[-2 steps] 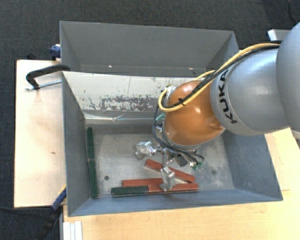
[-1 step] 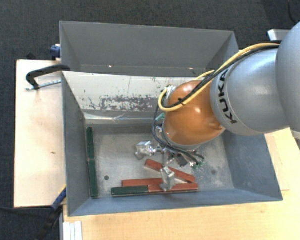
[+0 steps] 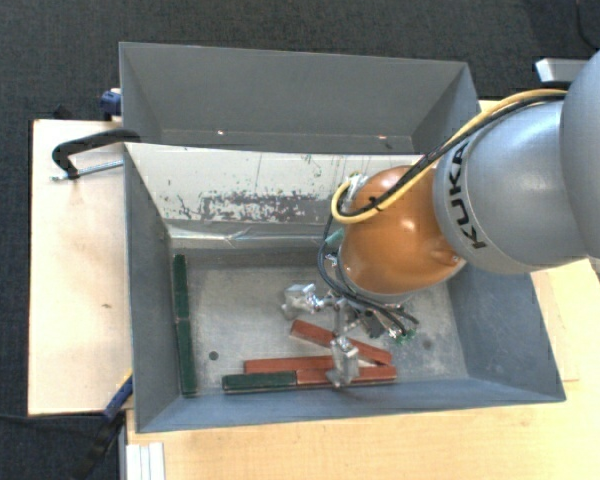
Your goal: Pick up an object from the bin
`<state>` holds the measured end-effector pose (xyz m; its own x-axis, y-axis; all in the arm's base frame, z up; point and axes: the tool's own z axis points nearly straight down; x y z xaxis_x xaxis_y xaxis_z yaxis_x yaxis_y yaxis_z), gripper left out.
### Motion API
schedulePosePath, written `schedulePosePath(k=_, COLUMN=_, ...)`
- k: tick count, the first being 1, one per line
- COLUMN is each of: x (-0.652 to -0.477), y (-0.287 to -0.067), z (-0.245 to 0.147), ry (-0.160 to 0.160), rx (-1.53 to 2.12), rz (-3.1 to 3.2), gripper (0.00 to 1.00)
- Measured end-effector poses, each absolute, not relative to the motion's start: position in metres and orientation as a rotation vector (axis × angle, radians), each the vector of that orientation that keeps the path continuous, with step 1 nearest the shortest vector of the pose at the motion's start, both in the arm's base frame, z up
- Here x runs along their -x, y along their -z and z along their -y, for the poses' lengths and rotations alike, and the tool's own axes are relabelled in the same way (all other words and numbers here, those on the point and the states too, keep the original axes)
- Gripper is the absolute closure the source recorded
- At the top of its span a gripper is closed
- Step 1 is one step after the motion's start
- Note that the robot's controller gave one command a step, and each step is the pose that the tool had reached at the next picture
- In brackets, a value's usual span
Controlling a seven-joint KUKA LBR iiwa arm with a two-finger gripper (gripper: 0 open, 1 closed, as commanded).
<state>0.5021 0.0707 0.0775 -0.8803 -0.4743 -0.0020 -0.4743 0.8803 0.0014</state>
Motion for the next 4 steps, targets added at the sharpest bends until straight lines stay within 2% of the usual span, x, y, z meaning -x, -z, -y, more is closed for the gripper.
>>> schedulePosePath(k=1, x=-0.5, y=-0.074, z=-0.072, ry=0.0, rx=0.671, rz=-3.07, gripper=0.0)
schedulePosePath(k=2, x=-0.5, y=-0.077, z=-0.037, ry=-0.003, rx=0.954, rz=-2.99, gripper=0.0)
schedulePosePath(k=3, x=-0.499, y=-0.076, z=-0.019, ry=0.009, rx=1.265, rz=-2.866, gripper=1.0)
schedulePosePath(k=4, x=-0.498, y=-0.076, z=-0.026, ry=0.012, rx=1.289, rz=-2.854, gripper=1.0)
